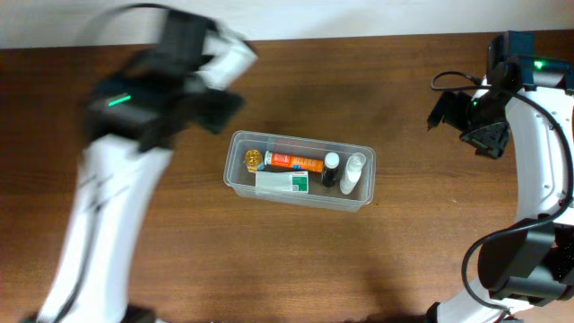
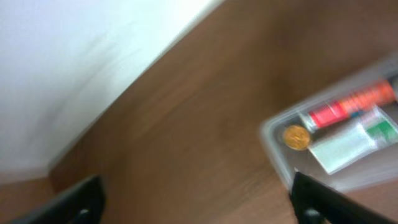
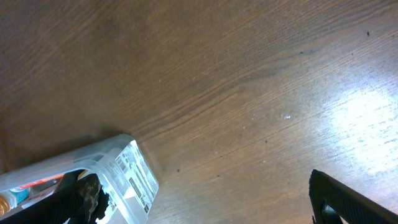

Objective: Pack container

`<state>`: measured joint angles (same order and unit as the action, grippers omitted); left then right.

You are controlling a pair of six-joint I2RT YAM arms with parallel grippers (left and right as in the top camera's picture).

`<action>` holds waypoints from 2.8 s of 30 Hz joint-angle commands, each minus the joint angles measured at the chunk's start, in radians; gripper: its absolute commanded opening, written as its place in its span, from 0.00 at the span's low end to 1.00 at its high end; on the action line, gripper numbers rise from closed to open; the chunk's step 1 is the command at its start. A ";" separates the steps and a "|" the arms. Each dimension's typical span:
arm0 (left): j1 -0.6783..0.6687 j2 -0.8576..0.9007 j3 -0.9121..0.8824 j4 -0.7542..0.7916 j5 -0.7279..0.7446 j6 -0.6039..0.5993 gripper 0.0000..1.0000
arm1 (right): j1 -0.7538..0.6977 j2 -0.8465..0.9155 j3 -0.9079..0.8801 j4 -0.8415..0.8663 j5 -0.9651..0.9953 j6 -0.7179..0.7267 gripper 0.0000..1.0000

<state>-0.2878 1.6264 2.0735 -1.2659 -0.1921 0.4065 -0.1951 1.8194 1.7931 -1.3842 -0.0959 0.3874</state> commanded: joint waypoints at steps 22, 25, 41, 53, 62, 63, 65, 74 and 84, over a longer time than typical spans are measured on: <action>0.227 -0.161 0.008 -0.243 -0.010 -0.312 1.00 | 0.370 -0.448 -0.052 0.012 0.002 -0.006 0.98; 0.227 -0.161 0.008 -0.243 -0.010 -0.312 1.00 | 0.435 -0.583 -0.158 0.012 0.001 -0.006 0.99; 0.227 -0.161 0.008 -0.243 -0.010 -0.312 1.00 | 0.265 -1.327 -0.866 0.264 0.292 -0.003 0.98; 0.227 -0.161 0.008 -0.243 -0.010 -0.312 1.00 | 0.173 -1.513 -1.078 0.637 0.478 -0.017 0.98; 0.227 -0.161 0.008 -0.243 -0.010 -0.312 1.00 | 0.174 -1.747 -1.400 0.711 0.413 -0.013 0.98; 0.227 -0.161 0.008 -0.243 -0.010 -0.312 1.00 | 0.174 -1.765 -1.421 0.712 0.413 -0.013 0.98; 0.227 -0.161 0.008 -0.243 -0.010 -0.312 1.00 | 0.174 -1.805 -1.463 0.712 0.413 -0.013 0.98; 0.227 -0.161 0.008 -0.243 -0.010 -0.312 1.00 | 0.174 -1.816 -1.537 0.700 0.392 -0.013 0.98; 0.227 -0.161 0.008 -0.242 -0.010 -0.312 1.00 | 0.174 -1.816 -1.625 0.681 0.380 -0.013 0.98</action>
<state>-0.0650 1.4651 2.0777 -1.5078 -0.2066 0.1074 -0.0135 0.0147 0.1764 -0.7090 0.2947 0.3809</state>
